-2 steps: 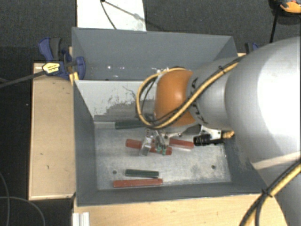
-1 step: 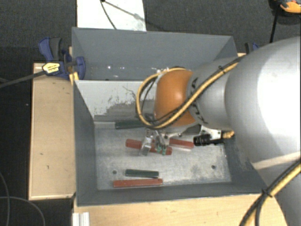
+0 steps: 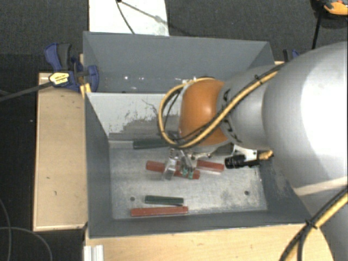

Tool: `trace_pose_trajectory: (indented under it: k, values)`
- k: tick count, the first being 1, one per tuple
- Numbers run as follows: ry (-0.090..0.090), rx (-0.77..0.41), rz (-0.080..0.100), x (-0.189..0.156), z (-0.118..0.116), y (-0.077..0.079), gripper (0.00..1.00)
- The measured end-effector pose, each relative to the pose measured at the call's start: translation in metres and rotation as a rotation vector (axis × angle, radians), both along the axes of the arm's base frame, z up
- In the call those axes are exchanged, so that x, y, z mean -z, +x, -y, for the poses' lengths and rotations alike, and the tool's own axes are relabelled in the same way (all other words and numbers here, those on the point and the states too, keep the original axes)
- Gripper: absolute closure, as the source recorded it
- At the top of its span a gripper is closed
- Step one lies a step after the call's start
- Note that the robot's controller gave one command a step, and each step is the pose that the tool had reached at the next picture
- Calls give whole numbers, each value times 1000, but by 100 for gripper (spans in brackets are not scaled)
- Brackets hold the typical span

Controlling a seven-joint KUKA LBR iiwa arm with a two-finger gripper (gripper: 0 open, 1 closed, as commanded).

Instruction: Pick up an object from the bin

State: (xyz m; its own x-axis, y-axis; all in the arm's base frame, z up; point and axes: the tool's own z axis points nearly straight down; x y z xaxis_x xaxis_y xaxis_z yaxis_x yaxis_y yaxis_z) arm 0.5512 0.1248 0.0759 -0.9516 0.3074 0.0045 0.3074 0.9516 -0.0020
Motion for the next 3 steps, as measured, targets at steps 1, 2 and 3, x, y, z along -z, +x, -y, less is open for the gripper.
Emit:
trace_pose_trajectory:
  k: [1,2,3]
  values:
    - [-1,0,-5,-22,0,-1,100]
    - [1,-1,3,-44,0,1,100]
    - [2,-2,7,-59,0,2,100]
